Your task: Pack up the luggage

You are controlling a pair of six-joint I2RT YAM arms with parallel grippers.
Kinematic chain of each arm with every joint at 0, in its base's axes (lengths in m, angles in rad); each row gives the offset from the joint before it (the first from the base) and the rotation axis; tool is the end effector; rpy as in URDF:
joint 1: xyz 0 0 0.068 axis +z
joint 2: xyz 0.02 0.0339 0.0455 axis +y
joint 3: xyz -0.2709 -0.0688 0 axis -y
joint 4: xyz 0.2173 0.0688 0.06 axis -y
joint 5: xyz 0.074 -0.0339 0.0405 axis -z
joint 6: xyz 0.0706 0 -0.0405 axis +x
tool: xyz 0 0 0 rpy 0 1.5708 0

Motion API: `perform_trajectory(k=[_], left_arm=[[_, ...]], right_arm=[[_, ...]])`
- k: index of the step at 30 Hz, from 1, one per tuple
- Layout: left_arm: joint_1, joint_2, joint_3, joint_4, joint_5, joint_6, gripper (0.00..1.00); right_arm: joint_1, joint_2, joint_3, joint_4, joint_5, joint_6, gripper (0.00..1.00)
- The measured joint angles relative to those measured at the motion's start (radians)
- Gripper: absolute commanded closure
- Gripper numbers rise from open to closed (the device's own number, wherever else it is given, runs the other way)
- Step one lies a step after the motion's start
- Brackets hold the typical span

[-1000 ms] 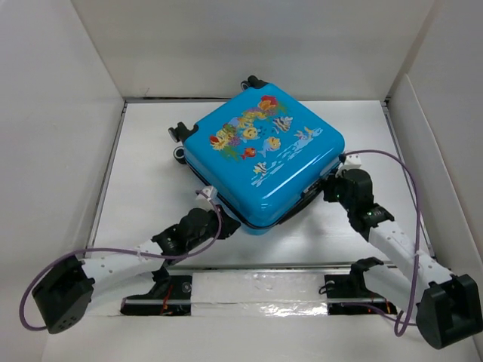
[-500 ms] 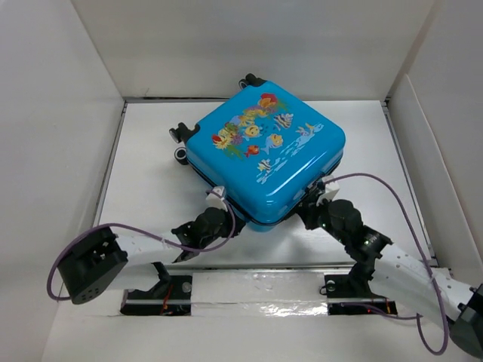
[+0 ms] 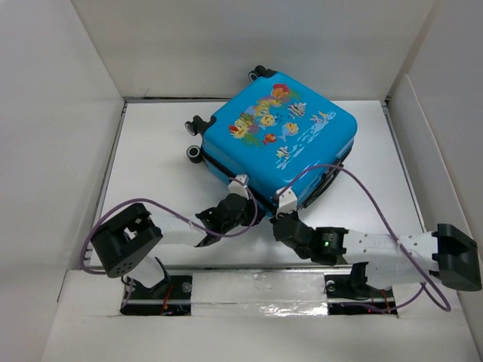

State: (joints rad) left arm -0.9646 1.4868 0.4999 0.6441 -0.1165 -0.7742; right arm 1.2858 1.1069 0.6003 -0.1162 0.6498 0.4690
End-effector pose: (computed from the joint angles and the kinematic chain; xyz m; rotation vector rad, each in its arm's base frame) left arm 0.1793 -0.2442 0.1868 0.1114 2.0558 -1.0303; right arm 0.1039 0.2026 0.2268 -0.4875 2.0159 0.3663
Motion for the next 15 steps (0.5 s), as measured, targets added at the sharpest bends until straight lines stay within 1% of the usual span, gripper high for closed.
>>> perform_trajectory(k=[2,3,5,6,8,9,12,14,15], left_arm=[[0.004,0.025,0.021,0.003,0.015,0.000,1.00],[0.011,0.031,0.024,0.010,0.032,0.002,0.85],[0.043,0.023,0.022,0.008,0.081,0.018,0.61],[0.063,0.011,0.016,-0.001,0.106,0.027,0.44],[0.120,-0.050,-0.010,-0.032,0.130,0.040,0.31],[0.161,-0.109,-0.030,-0.045,0.124,0.043,0.22],[0.279,-0.311,-0.068,-0.092,0.082,0.038,0.13],[0.354,-0.428,-0.059,-0.095,0.037,0.027,0.11],[0.384,-0.467,-0.049,-0.100,0.020,0.022,0.08]], right_arm=[[0.006,0.039,0.006,0.023,0.071,0.008,1.00],[0.005,0.049,0.003,0.045,0.092,0.014,1.00],[0.000,0.055,-0.018,0.108,0.106,0.029,1.00],[-0.003,0.051,-0.028,0.131,0.107,0.037,1.00],[-0.003,0.031,-0.047,0.154,0.106,0.053,1.00],[-0.003,0.013,-0.061,0.166,0.103,0.058,1.00],[-0.004,-0.061,-0.108,0.188,0.083,0.072,1.00],[-0.003,-0.114,-0.135,0.190,0.058,0.078,1.00],[-0.001,-0.136,-0.146,0.188,0.045,0.078,1.00]])
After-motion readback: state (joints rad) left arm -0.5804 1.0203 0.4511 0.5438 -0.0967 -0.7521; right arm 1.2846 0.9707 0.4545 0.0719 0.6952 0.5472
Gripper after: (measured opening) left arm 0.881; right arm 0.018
